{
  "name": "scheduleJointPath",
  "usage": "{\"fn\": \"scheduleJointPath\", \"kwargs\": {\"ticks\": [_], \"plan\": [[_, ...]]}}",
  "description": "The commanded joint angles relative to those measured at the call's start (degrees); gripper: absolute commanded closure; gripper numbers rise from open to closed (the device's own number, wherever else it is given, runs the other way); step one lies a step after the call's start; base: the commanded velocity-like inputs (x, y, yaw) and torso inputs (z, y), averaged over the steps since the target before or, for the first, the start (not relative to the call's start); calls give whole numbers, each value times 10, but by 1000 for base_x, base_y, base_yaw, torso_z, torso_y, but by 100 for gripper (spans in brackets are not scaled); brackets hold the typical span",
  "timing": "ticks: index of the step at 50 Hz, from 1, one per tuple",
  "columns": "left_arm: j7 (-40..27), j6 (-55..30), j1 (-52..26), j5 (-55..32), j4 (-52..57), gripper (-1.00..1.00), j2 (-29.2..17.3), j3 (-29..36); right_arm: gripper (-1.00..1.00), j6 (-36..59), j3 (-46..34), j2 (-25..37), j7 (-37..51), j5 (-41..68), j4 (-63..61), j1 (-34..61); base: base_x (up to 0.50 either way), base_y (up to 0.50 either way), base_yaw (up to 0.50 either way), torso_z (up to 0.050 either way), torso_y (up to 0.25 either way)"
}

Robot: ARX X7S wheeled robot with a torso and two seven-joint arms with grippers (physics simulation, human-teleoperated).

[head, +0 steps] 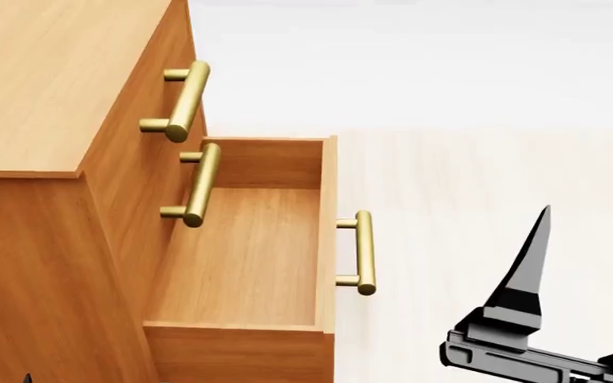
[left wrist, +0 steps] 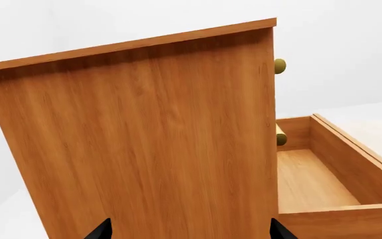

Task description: Put the bowl in the bottom drawer of the cabinet and close it.

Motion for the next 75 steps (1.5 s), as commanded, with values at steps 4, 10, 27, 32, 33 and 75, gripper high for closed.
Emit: {"fn": "scheduleJointPath", "kwargs": {"ticks": [4, 10, 27, 32, 33, 75], "plan": [[23, 19, 9, -28, 22, -100, 7, -14, -100, 9, 14, -13, -24, 8, 8, 1, 0, 0, 0, 49, 0], [20, 23, 11, -31, 21, -100, 4, -13, -100, 8, 13, -12, -22, 8, 8, -1, 0, 0, 0, 49, 0], [8, 24, 8, -37, 21, -100, -5, -7, -100, 15, 15, -7, -14, 18, 0, 2, 0, 0, 0, 49, -5], [0, 17, 4, -23, 21, -100, -15, 8, -100, 14, 15, -6, -13, 20, 0, 1, 0, 0, 0, 45, -144], [-1, 17, 4, -24, 21, -100, -17, 9, -100, 13, 14, -6, -14, 19, 1, 1, 0, 0, 0, 40, -189], [-34, 48, 8, -58, 14, -100, -47, 15, -100, 61, -14, -16, -3, 81, 69, 83, 0, 0, 0, 29, -141]]}}
